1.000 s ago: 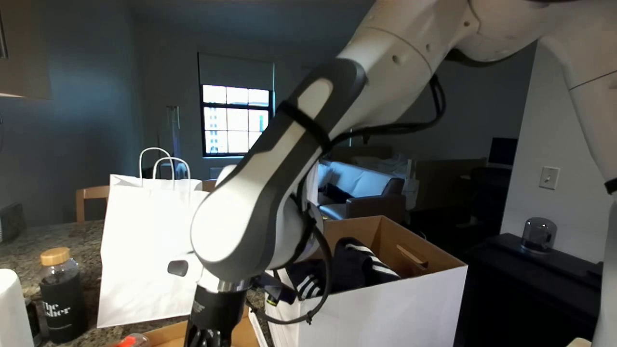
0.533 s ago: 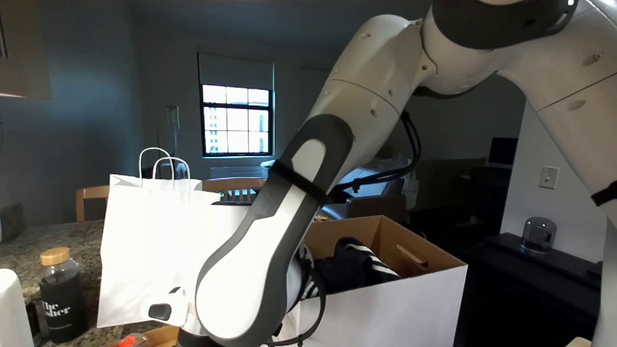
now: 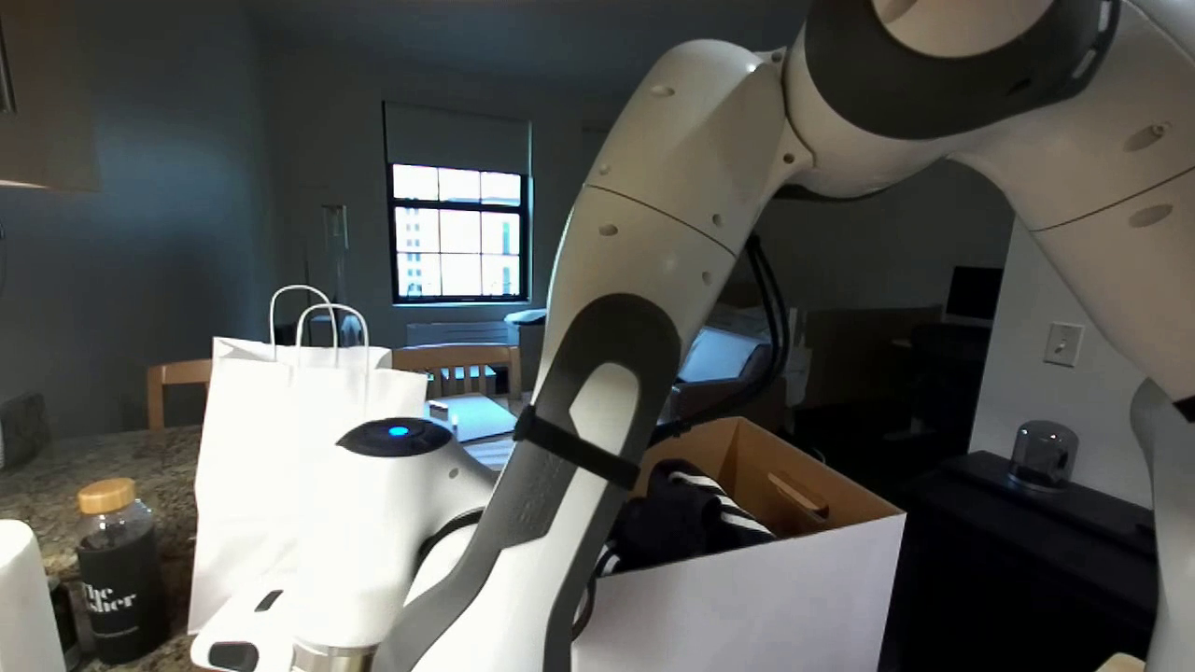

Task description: Pick up two bottles from the box and put them on the box cover

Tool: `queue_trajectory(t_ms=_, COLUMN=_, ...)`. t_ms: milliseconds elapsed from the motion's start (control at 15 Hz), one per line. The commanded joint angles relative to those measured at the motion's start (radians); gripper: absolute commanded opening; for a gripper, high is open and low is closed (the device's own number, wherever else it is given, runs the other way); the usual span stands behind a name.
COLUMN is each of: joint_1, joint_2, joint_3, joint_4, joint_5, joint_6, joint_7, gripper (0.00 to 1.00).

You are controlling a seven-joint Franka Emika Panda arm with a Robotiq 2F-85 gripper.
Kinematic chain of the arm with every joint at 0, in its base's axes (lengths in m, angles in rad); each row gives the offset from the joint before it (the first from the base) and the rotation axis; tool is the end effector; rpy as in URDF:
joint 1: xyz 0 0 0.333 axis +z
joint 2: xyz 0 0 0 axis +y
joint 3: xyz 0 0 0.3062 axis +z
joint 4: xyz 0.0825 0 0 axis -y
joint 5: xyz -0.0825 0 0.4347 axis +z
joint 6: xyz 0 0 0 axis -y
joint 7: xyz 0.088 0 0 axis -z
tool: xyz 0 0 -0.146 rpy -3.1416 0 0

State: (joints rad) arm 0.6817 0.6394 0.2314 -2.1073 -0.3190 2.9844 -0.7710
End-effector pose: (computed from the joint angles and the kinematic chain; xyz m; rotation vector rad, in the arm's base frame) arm 0.3507 0.5062 0.0509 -1.7390 -2.5123 -0.4079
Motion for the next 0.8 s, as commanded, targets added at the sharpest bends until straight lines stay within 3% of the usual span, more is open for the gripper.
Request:
queue_trajectory(t_ms=0, joint_1=0.111, joint_2=0.019, joint_3=-0.111, joint_4=0.066, joint_5=-0.122, joint_6=-0.001, joint_7=0.145, gripper=0.98)
queue_trajectory(t_ms=400, joint_1=0.203, joint_2=0.015, joint_3=-0.216, joint_4=0.147, joint_5=-0.249, joint_6=-0.025, joint_7=0.313, gripper=1.0)
queue_trajectory(t_ms=733, joint_1=0.166, joint_2=-0.023, joint_3=-0.163, joint_4=0.175, joint_5=-0.28, joint_6=-0.213, joint_7=0.292, gripper=1.0)
